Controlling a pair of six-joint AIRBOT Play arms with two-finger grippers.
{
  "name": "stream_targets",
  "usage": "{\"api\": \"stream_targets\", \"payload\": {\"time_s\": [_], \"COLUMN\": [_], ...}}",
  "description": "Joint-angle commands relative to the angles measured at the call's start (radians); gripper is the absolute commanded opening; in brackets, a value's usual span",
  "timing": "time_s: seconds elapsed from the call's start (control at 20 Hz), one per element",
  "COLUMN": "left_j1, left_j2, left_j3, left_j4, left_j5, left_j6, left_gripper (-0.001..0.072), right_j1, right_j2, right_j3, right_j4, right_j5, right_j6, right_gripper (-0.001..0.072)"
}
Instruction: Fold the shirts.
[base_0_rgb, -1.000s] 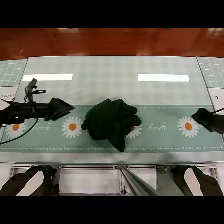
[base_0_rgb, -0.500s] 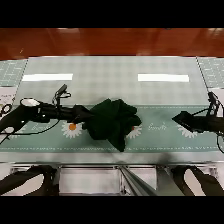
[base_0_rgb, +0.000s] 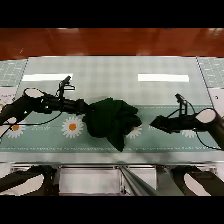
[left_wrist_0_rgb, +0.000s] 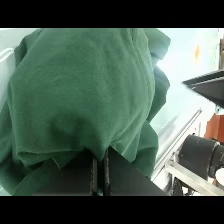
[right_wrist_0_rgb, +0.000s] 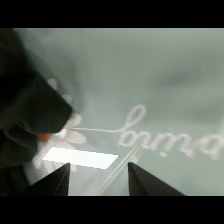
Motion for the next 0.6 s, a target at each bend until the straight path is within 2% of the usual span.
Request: {"api": "stream_targets", "payload": {"time_s": [0.0,0.15,0.25,0.55], "left_j1": [0.003,0.003,0.003,0.003], "left_j2": [-0.002,-0.002,-0.002,-0.002], "left_j3": [0.01,0.01,0.01,0.01], "left_j4": [0.015,0.015,0.015,0.014], "left_j5": [-0.023,-0.027,-0.027,-0.026], "left_j6": [-0.001,-0.001,-0.002,-0.002], "left_gripper": [0.0024,0.0025,0.0025,0.0025], "right_j1": [0.085,0.085,0.085,0.149], "right_j2": [-0.132,-0.24,-0.304,-0.443], "right_j3": [0.001,0.01,0.03,0.146], "right_j4": [0.163,0.347,0.424,0.465], "right_j5": [-0.089,-0.091,-0.093,-0.09], "right_j6": [-0.08,-0.224,-0.282,-0.317], "right_gripper": [0.041,0.0411,0.0411,0.0409]}}
